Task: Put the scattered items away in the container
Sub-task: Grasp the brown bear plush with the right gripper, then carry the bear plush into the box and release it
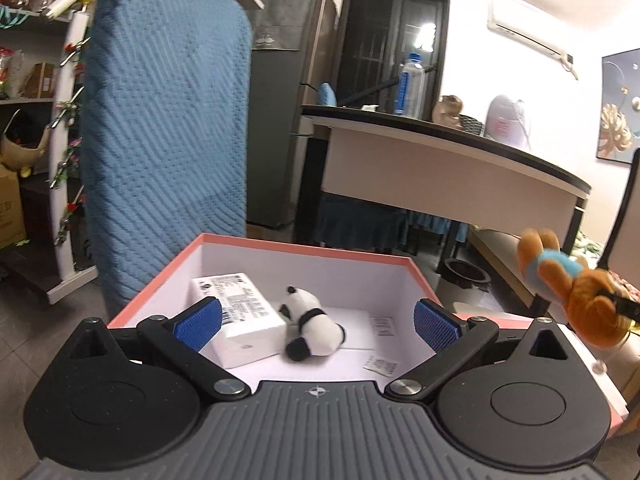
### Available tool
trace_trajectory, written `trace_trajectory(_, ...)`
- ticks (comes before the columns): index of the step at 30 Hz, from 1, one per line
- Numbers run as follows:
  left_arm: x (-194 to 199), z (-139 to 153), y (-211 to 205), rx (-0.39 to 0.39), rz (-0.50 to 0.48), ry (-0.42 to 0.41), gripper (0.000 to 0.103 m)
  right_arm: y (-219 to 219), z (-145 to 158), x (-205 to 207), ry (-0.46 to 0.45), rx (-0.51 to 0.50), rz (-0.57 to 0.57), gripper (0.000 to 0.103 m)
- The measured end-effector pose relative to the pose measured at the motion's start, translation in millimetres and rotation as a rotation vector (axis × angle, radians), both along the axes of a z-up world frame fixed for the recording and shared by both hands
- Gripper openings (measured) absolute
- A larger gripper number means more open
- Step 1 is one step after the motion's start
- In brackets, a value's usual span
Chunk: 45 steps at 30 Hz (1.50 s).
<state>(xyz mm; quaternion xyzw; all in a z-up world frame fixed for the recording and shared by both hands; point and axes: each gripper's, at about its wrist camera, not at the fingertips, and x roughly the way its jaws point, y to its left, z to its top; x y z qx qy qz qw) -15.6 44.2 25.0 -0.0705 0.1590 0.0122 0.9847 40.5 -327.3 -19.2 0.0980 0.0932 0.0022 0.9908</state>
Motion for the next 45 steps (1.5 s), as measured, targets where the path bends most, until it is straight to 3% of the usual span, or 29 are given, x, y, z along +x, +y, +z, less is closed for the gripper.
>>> trace_trajectory(8,-2,-1,22,0.003,0.071,-0.006,0.103,77,17,5,-0.101,0.073,0.229,0.063)
trace_trajectory(17,-15,5,57,-0.006,0.247,-0.075,0.103,153,29,7,-0.158,0.133,0.500,0.063)
trace_trajectory(26,-14,3,70,0.044,0.261,-0.048,0.103,198,30,17,-0.138,0.122,0.661,0.065)
trace_trajectory(32,-13,-1,81,0.034,0.275,-0.024,0.103,212,7,29,0.024,0.021,0.621,0.065)
trace_trajectory(41,-13,-3,69,0.049,0.217,-0.011,0.103,213,-13,25,0.094,-0.058,0.578,0.067)
trace_trajectory(45,-13,-5,63,0.062,0.200,-0.005,0.103,210,-19,29,0.093,-0.040,0.570,0.082)
